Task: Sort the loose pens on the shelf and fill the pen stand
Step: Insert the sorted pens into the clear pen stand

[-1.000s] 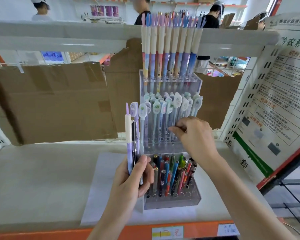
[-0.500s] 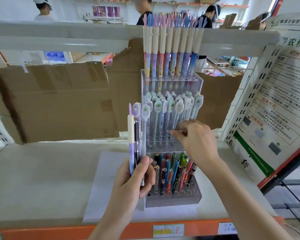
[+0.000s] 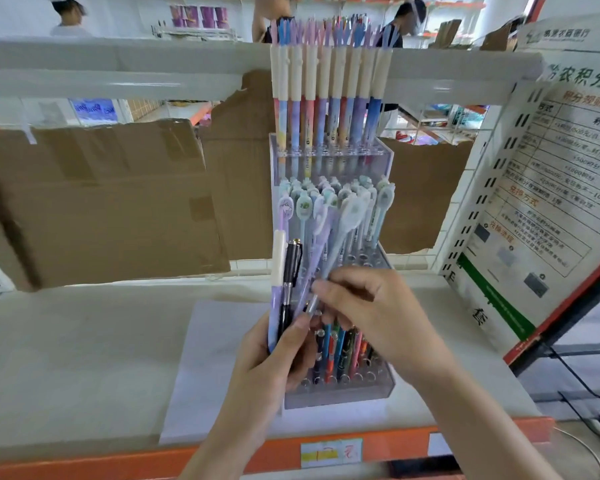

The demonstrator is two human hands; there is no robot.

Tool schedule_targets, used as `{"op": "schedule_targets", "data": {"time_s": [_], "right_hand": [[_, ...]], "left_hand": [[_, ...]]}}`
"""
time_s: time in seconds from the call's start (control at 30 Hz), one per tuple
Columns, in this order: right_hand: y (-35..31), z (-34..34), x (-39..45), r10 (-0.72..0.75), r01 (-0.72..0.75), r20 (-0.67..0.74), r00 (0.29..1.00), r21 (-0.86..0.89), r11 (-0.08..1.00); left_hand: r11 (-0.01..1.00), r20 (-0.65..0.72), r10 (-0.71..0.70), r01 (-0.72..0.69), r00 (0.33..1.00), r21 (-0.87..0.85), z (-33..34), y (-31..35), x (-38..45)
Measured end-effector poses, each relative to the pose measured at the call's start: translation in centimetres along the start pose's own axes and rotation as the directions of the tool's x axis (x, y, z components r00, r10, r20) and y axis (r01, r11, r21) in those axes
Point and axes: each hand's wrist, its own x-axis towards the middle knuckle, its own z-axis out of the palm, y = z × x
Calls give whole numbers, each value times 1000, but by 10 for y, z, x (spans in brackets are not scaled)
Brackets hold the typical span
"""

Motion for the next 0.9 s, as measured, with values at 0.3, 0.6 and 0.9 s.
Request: {"op": "schedule_targets", "data": {"time_s": [0.3,0.6,0.9], "right_hand": [[12,-41,40,-305,140,-347,887,-426,894],[23,-40,55,-246,76,-267,932,-521,850],[38,-34,57,-195,6,-202,960,-680,734]], "left_hand": [[999,-120,-5,1,993,-32,-3,0,-4],[1000,-110,20,-21,994,-9,-2,3,-6],[999,-112,4,-8,994,-35,-3,2,-7]]}}
